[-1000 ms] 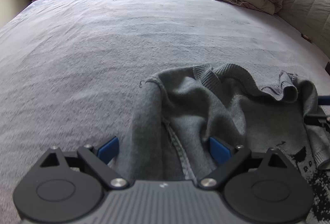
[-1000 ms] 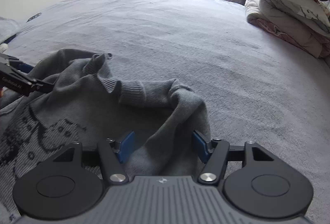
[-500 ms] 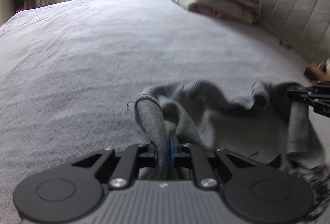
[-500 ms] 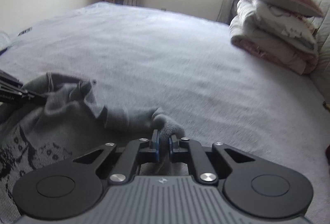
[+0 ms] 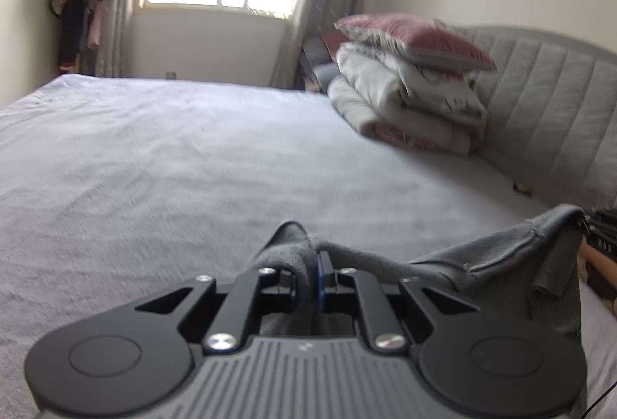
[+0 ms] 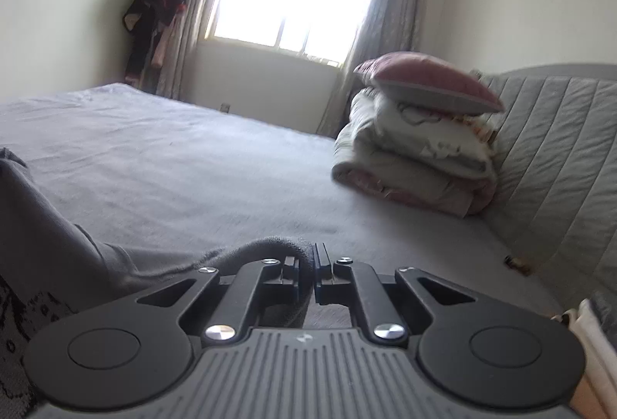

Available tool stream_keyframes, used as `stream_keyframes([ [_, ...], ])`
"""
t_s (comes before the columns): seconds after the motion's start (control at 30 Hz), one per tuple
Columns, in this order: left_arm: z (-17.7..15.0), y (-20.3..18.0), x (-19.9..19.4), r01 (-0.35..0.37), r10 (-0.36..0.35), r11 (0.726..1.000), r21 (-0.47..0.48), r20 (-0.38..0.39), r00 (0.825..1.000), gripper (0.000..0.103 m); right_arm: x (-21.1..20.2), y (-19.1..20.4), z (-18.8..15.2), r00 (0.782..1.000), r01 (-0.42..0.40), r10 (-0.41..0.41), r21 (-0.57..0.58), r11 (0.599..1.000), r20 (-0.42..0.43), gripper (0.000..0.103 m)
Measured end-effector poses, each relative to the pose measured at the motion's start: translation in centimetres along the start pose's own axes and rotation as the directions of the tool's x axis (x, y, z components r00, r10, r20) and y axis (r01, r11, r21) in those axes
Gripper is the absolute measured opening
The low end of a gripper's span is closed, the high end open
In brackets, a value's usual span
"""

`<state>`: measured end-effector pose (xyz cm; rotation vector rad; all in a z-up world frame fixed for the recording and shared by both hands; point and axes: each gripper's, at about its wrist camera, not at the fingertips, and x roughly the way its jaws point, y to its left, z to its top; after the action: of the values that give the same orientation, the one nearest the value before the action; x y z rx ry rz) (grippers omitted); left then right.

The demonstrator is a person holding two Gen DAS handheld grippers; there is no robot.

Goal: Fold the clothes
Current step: 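Grasp the hem with the left gripper while the right gripper grasps the hem, lift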

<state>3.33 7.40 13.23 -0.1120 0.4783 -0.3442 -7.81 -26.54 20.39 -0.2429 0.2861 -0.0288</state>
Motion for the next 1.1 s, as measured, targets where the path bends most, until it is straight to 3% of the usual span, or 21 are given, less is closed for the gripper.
stream_keyframes([
  [0.23, 2.7, 1.4, -2.8, 0.011, -0.003, 0.999, -0.047, 0.151, 0.988, 0.010, -1.7, -1.2, 1.1, 0.984, 0.109, -0.107, -0.005, 0.994, 0.145, 0.005],
  [0.37, 4.8, 1.2, -4.9, 0.039, -0.024, 0.997, -0.059, 0.241, 0.970, 0.010, -2.3, -1.7, 2.2, 0.970, 0.129, -0.131, 0.028, 0.991, 0.202, 0.005],
  [0.5, 7.7, -0.1, -6.6, 0.044, -0.038, 0.999, -0.013, 0.314, 0.949, 0.010, -2.2, -3.0, 4.2, 0.953, 0.151, -0.159, 0.050, 0.987, 0.256, 0.005],
  [0.6, 10.2, -0.9, -6.7, 0.039, -0.037, 0.999, 0.000, 0.360, 0.932, 0.003, -1.7, -4.7, 5.8, 0.943, 0.162, -0.184, 0.101, 0.982, 0.279, 0.005],
  [0.7, 12.3, -1.5, -5.5, 0.032, -0.037, 0.999, 0.021, 0.382, 0.924, 0.003, -0.8, -6.4, 7.0, 0.938, 0.163, -0.198, 0.142, 0.976, 0.285, 0.005],
  [0.73, 12.7, -1.7, -4.5, 0.041, -0.046, 0.999, 0.023, 0.373, 0.927, 0.003, -0.1, -6.9, 7.2, 0.942, 0.159, -0.195, 0.148, 0.976, 0.273, 0.005],
  [0.8, 12.3, -2.2, -1.4, 0.004, -0.023, 0.998, 0.063, 0.307, 0.951, 0.003, 2.6, -6.8, 7.0, 0.962, 0.163, -0.182, 0.108, 0.981, 0.201, 0.005],
  [0.93, 8.6, -1.4, 5.7, -0.051, 0.041, 0.995, 0.091, 0.116, 0.992, 0.003, 9.0, -6.5, 2.4, 0.991, 0.131, -0.130, 0.052, 0.990, -0.028, 0.005],
  [0.97, 7.1, -0.6, 7.4, -0.057, 0.053, 0.995, 0.078, 0.053, 0.997, 0.003, 10.5, -6.7, 0.7, 0.988, 0.112, -0.105, 0.063, 0.992, -0.110, 0.005],
  [1.03, 3.8, 1.3, 10.7, -0.057, 0.060, 0.998, 0.030, -0.088, 0.994, 0.003, 13.1, -6.8, -2.6, 0.963, 0.073, -0.048, 0.084, 0.994, -0.266, 0.005],
  [1.1, 1.1, 2.9, 12.8, -0.059, 0.055, 0.998, -0.021, -0.183, 0.982, 0.003, 14.4, -6.2, -4.4, 0.938, 0.054, -0.039, 0.035, 0.998, -0.344, 0.005],
])
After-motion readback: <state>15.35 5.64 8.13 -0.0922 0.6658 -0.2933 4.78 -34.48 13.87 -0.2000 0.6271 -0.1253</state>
